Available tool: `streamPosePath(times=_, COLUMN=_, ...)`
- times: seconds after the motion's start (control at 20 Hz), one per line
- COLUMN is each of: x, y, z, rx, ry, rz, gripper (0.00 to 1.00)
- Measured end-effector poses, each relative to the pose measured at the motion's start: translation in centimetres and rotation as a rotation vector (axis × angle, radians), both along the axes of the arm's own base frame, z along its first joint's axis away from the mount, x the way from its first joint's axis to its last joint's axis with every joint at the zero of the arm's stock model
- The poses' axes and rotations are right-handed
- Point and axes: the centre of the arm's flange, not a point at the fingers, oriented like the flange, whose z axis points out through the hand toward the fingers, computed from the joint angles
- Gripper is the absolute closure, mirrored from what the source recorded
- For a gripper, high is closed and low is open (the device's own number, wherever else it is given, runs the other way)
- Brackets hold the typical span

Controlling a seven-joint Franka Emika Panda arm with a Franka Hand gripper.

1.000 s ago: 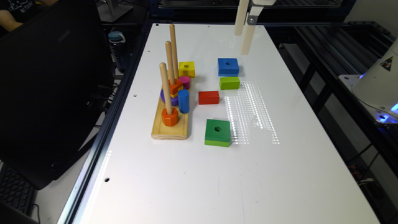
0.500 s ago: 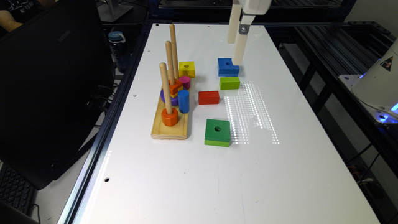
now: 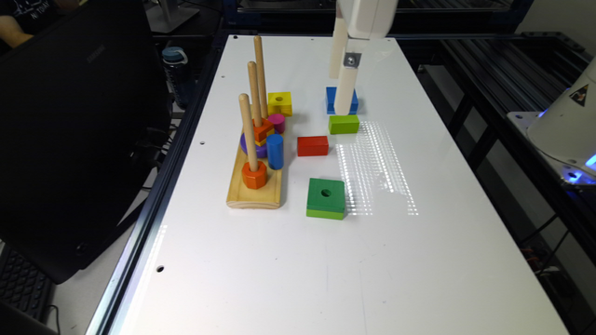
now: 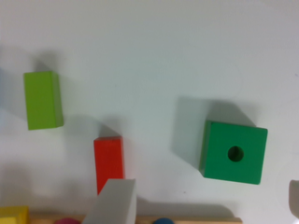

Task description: Pick up green block.

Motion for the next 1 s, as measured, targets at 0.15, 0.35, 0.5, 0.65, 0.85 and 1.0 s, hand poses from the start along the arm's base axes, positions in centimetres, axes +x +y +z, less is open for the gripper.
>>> streamPosePath(times=0.15, x=-0.1, y=0.6, z=0.0, rx=-0.002, ry=-0.001, rz=0.0, gripper=0.0)
streamPosePath(times=0.35, x=-0.3, y=1.5, z=0.0, rx=-0.005, ry=0.001, rz=0.003, gripper=0.0)
streamPosePath(times=0.5, x=-0.5, y=2.2, z=-0.1, rx=-0.007, ry=0.002, rz=0.006, gripper=0.0)
streamPosePath(times=0.65, x=-0.7, y=2.8, z=-0.1, rx=-0.006, ry=0.006, rz=0.0, gripper=0.0)
streamPosePath(times=0.85, x=-1.1, y=3.6, z=-0.2, rx=-0.009, ry=0.009, rz=-0.001, gripper=0.0)
streamPosePath(times=1.0, x=-1.3, y=4.2, z=-0.2, rx=-0.009, ry=0.01, rz=-0.001, gripper=0.0)
